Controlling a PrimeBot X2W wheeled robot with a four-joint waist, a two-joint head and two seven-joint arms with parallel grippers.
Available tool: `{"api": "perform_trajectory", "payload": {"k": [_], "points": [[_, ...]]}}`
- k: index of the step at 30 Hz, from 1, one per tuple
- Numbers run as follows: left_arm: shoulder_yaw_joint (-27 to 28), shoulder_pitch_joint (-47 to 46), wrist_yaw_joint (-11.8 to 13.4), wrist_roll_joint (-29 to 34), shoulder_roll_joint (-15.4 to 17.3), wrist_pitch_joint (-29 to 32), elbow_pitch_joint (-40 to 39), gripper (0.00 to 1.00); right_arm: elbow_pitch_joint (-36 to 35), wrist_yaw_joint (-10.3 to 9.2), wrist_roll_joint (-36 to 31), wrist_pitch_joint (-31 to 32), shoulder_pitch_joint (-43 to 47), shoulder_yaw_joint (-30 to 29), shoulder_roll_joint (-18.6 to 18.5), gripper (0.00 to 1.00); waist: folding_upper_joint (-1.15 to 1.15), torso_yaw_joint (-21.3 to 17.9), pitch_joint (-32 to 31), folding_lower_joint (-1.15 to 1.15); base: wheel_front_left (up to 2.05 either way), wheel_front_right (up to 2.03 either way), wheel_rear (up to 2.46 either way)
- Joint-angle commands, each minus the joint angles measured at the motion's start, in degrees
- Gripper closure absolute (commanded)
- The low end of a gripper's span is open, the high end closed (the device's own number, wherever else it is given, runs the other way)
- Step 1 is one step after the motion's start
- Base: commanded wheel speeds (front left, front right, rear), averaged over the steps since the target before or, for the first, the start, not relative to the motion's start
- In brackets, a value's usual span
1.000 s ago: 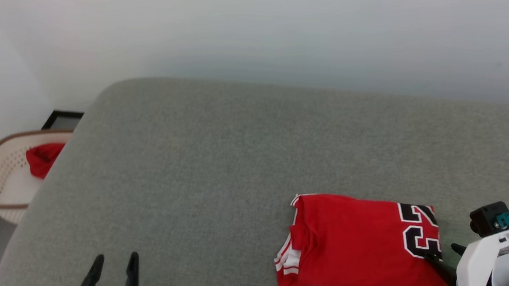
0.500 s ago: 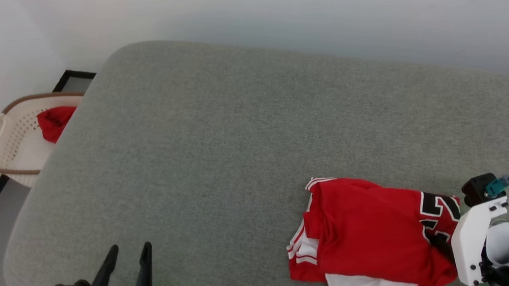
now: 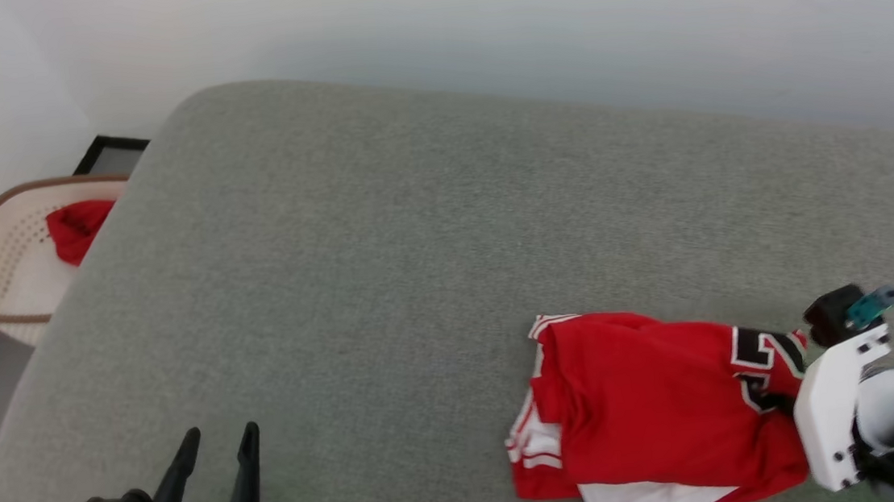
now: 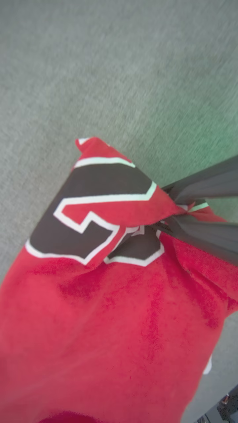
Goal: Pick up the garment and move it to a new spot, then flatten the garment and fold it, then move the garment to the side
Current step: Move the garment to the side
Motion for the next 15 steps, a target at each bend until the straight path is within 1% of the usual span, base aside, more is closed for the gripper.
{"api": "perform_trajectory", "payload": {"k": [1,8,15], "points": [[0.0,-0.3,0.2,0.4,0.3,0.0,-0.1,0.00,-0.6,-0.07,0.0,0.1,-1.0,-0.5,-1.4,1.00,0.00,-1.3,-0.8,0.00,0.00,0.00,0.00],[-0.6,-1.0,0.0,0.7,0.5,0.1,-0.3,0.00,-4.1,-0.07,0.5,0.5,-3.3,-0.5,-6.4,1.00,0.00,-4.7,-1.0,0.00,0.00,0.00,0.00],[-1.3,-2.9,-0.7,1.2,0.5,-0.2,-0.3,0.00,-6.4,-0.07,1.0,0.4,-6.7,-0.4,-12.8,1.00,0.00,-8.1,0.7,0.00,0.00,0.00,0.00]]}}
